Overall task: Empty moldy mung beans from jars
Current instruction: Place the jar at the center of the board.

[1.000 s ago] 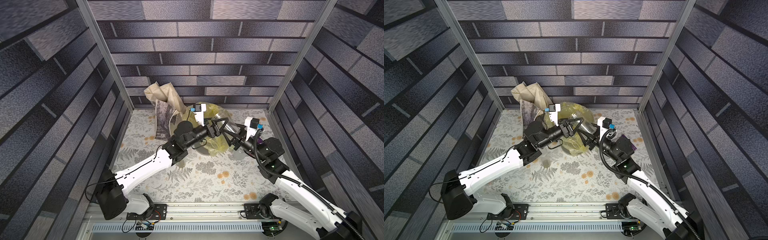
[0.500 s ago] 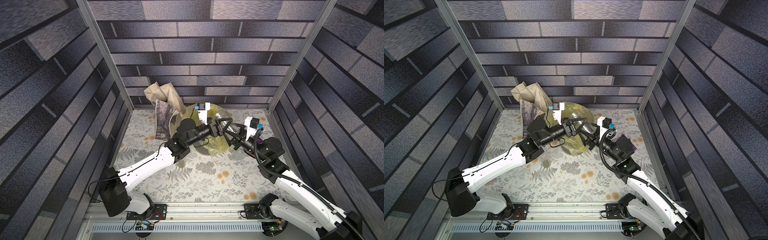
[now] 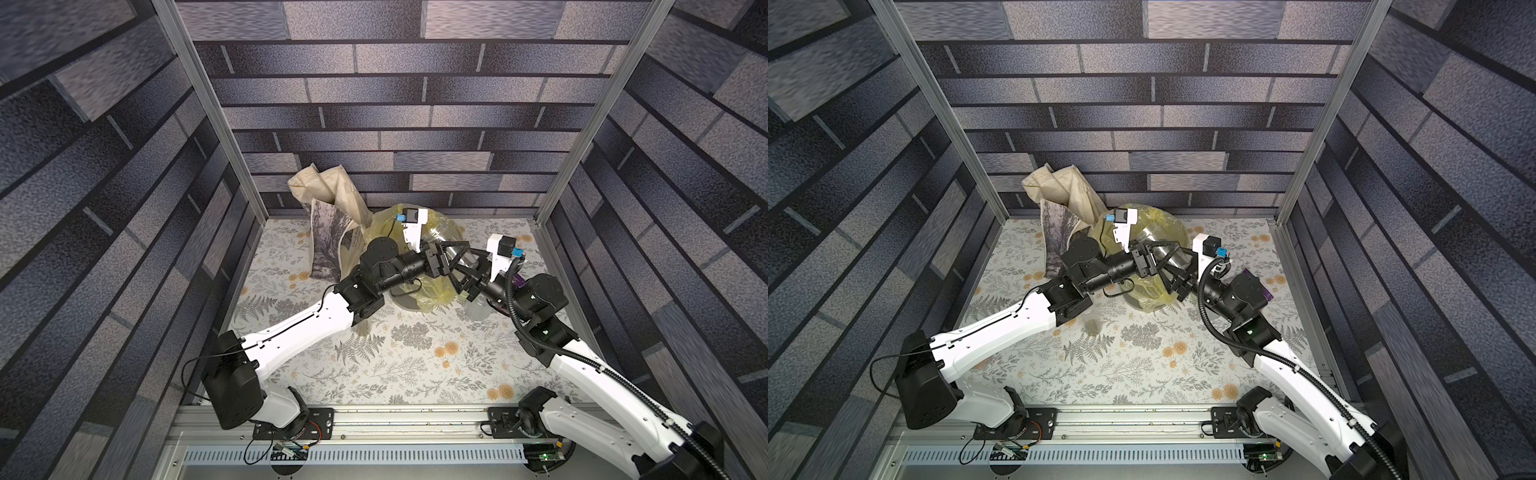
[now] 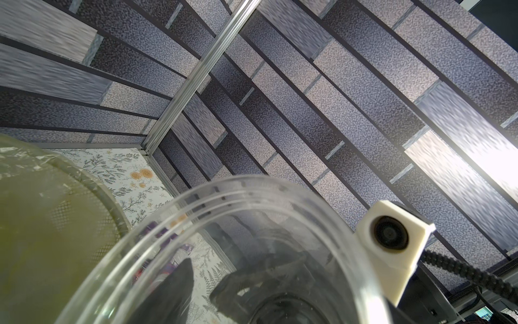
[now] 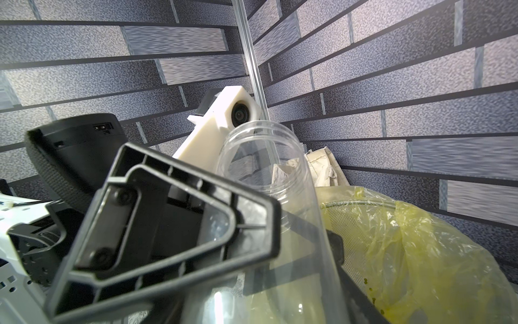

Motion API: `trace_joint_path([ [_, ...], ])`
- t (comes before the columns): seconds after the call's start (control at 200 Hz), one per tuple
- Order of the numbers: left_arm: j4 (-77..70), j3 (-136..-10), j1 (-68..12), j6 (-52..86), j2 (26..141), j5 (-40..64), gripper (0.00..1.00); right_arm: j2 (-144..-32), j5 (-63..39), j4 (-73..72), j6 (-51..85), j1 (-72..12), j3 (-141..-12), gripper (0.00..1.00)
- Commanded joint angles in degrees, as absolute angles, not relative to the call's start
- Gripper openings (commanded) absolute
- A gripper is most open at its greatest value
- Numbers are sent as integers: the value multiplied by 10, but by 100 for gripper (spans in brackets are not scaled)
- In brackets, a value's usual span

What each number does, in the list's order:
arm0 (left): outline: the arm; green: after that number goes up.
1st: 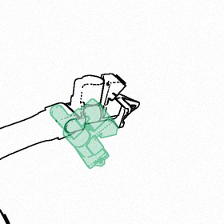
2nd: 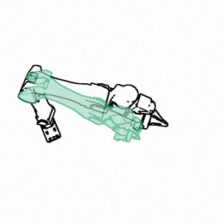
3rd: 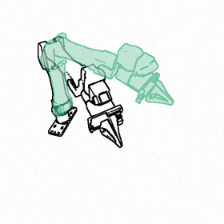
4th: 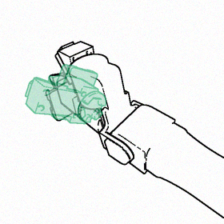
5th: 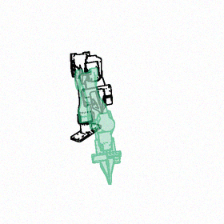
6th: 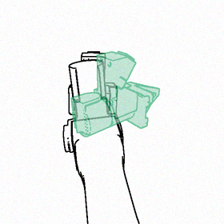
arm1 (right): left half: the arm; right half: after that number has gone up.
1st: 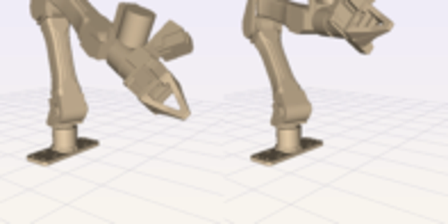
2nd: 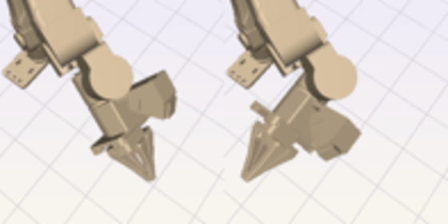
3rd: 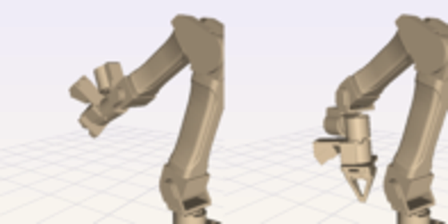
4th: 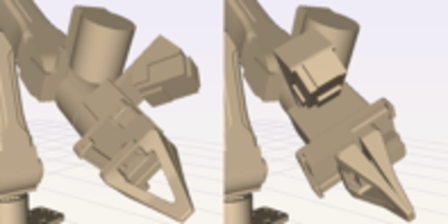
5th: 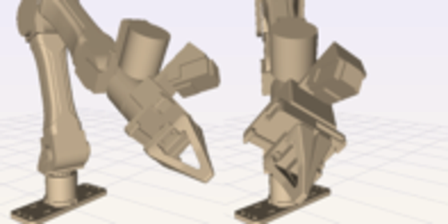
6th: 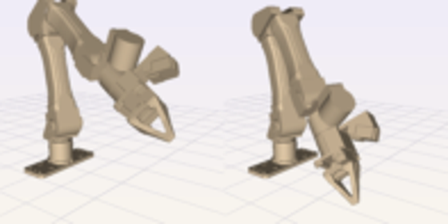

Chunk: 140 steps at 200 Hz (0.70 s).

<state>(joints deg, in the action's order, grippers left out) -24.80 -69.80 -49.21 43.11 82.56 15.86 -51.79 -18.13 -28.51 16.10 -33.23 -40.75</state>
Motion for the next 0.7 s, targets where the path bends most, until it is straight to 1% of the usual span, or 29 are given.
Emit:
trace_joint_path([
  [0.0,-266,-694,-497,410,799,139,90,-524,-181,-285,165,-334,-409,44],
  [0.175,-265,-689,-498,409,790,112,91,-525,-171,-289,163,-334,-408,44],
  [0.225,-262,-688,-498,405,786,107,89,-524,-171,-288,161,-334,-408,44],
  [0.316,-268,-678,-497,410,781,90,83,-523,-169,-290,161,-334,-407,44],
  [0.426,-278,-673,-497,414,781,87,83,-526,-170,-294,162,-334,-406,44],
  [0.586,-281,-677,-497,421,788,92,80,-530,-169,-296,161,-334,-407,44],
  [0.696,-289,-672,-497,414,785,85,71,-530,-170,-296,162,-334,-406,45],
])
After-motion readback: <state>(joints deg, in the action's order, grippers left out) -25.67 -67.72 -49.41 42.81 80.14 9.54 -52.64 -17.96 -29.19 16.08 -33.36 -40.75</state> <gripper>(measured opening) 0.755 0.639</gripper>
